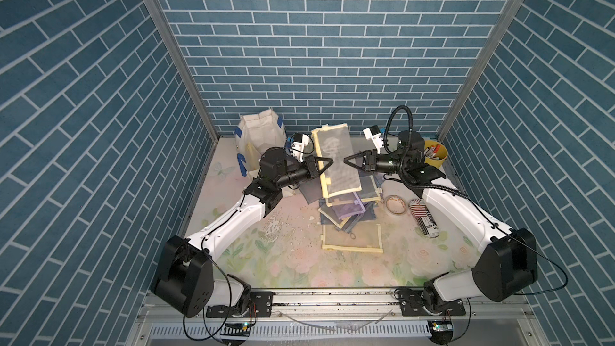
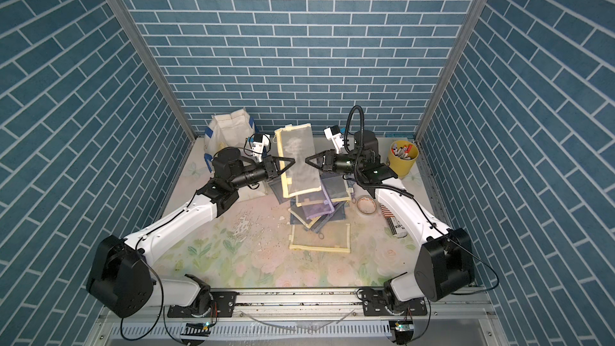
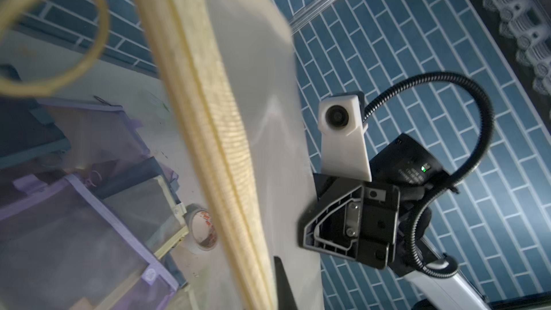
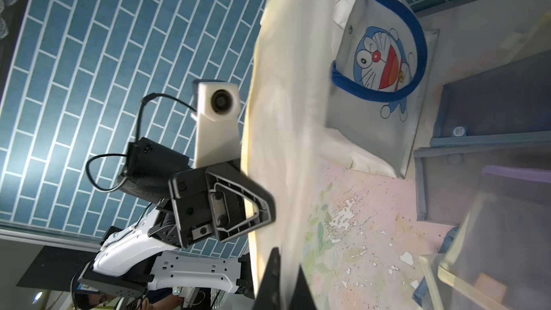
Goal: Put the pencil pouch into the canvas bag
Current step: Pick up the pencil pouch, then place the pencil pouch in the canvas bag.
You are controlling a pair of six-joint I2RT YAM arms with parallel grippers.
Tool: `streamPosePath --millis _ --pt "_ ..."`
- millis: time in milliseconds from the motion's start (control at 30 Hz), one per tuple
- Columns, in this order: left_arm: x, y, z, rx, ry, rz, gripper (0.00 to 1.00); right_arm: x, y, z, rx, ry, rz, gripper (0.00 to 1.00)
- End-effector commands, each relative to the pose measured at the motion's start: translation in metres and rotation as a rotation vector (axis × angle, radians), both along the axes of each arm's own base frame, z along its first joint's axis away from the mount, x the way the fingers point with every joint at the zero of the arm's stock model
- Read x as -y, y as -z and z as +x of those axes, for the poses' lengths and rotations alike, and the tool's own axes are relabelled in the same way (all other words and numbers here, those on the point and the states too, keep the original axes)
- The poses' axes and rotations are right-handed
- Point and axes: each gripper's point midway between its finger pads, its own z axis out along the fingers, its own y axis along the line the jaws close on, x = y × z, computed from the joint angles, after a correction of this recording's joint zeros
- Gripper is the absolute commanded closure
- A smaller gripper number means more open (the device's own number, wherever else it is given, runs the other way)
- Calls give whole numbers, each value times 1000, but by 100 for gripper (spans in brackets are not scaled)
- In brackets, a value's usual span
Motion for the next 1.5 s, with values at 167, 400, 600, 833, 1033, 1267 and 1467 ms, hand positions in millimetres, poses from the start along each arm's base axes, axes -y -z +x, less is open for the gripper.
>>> streamPosePath --millis 167,400,600,833,1033,1267,1467 --pt "-76 -4 17 -69 -132 318 100 26 32 13 -28 128 -325 36" --pt "-164 -18 57 -143 -303 447 100 51 60 26 -53 212 -540 23" --pt "-226 -27 99 -172 -421 594 100 55 73 31 -79 226 -598 23" --pt "-255 -10 131 -222 -470 724 100 57 80 33 -84 233 -615 25" --pt "-246 24 149 -275 -453 722 100 60 89 36 -101 238 -622 25" --pt "-228 73 171 -333 -418 747 100 64 95 39 -118 245 -600 26" --pt "-217 104 184 -382 -402 771 100 69 99 37 -123 260 -591 26"
